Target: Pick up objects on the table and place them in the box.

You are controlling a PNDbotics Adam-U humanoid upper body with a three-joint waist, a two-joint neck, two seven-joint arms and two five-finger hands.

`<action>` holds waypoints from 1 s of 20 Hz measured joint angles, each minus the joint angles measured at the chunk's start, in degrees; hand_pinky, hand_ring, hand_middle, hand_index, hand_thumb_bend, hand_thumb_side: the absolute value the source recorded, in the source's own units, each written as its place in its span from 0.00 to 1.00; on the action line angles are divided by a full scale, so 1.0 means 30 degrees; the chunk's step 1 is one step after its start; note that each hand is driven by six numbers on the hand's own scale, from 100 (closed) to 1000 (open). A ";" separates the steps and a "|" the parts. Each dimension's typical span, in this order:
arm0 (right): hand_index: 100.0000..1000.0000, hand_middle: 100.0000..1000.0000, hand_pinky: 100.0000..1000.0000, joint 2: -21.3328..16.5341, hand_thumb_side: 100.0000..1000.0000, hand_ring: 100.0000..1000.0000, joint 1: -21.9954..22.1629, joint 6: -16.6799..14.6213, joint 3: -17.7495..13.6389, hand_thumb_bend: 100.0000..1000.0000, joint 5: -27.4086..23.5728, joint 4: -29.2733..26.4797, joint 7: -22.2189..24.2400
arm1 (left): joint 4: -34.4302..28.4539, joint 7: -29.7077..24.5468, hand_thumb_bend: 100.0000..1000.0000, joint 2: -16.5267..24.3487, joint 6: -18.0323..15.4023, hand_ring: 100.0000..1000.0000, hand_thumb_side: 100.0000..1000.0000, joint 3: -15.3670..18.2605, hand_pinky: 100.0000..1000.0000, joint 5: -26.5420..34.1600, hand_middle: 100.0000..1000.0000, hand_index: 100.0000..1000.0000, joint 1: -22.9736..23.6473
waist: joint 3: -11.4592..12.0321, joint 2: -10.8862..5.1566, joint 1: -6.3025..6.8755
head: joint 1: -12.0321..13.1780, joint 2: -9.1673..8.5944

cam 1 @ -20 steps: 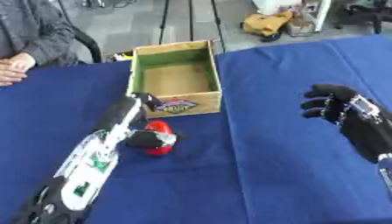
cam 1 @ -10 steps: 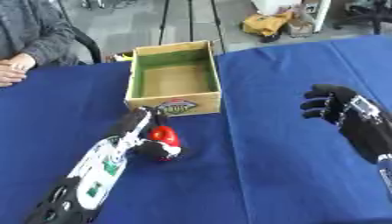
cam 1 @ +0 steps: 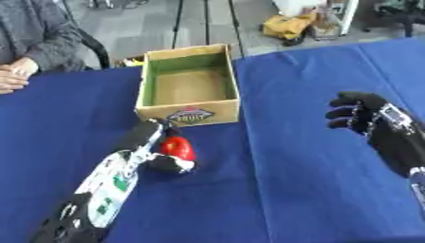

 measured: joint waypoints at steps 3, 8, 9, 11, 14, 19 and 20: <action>0.82 0.72 0.70 0.0000 0.78 0.72 0.0000 0.0004 0.0000 0.01 0.0000 0.0000 0.0004 | 0.0053 -0.0106 0.49 0.0000 0.0015 0.49 0.34 -0.0002 0.42 -0.0213 0.57 0.72 -0.0002 | 0.0000 0.0000 0.0000 | -0.0002 0.0000; 0.82 0.71 0.70 0.0001 0.78 0.72 0.0001 0.0028 0.0000 0.01 0.0000 0.0001 0.0028 | 0.0095 -0.0636 0.15 0.0002 -0.0084 0.47 0.25 -0.0003 0.35 -0.0134 0.55 0.71 -0.0011 | -0.0003 -0.0005 0.0039 | -0.0005 0.0001; 0.82 0.71 0.70 0.0001 0.78 0.72 0.0001 0.0033 0.0000 0.01 0.0000 0.0001 0.0033 | 0.0092 -0.0776 0.09 0.0005 -0.0102 0.46 0.23 -0.0003 0.33 -0.0045 0.55 0.71 -0.0011 | -0.0003 -0.0009 0.0052 | -0.0006 0.0001; 0.82 0.71 0.70 0.0001 0.78 0.72 0.0001 0.0038 0.0000 0.01 0.0000 0.0002 0.0038 | 0.0091 -0.1035 0.00 0.0010 -0.0139 0.44 0.22 -0.0003 0.31 0.0177 0.53 0.69 -0.0004 | -0.0003 -0.0014 0.0057 | -0.0009 0.0002; 0.82 0.71 0.70 0.0001 0.78 0.72 0.0001 0.0042 0.0000 0.01 0.0000 0.0005 0.0041 | 0.0098 -0.1349 0.00 0.0019 -0.0198 0.42 0.20 -0.0008 0.29 0.0606 0.51 0.68 0.0050 | -0.0003 -0.0031 0.0061 | -0.0019 0.0003; 0.82 0.71 0.70 0.0001 0.78 0.72 0.0001 0.0043 0.0000 0.01 0.0000 0.0006 0.0041 | 0.0135 -0.1417 0.00 0.0114 -0.0200 0.39 0.19 -0.0008 0.24 0.1152 0.49 0.64 0.0074 | -0.0003 -0.0077 0.0061 | -0.0058 0.0004; 0.82 0.71 0.70 0.0001 0.78 0.72 0.0001 0.0043 0.0000 0.01 0.0000 0.0006 0.0041 | 0.0118 -0.1390 0.00 0.0177 -0.0212 0.39 0.19 -0.0008 0.24 0.1219 0.49 0.64 0.0074 | -0.0003 -0.0083 0.0061 | -0.0067 0.0004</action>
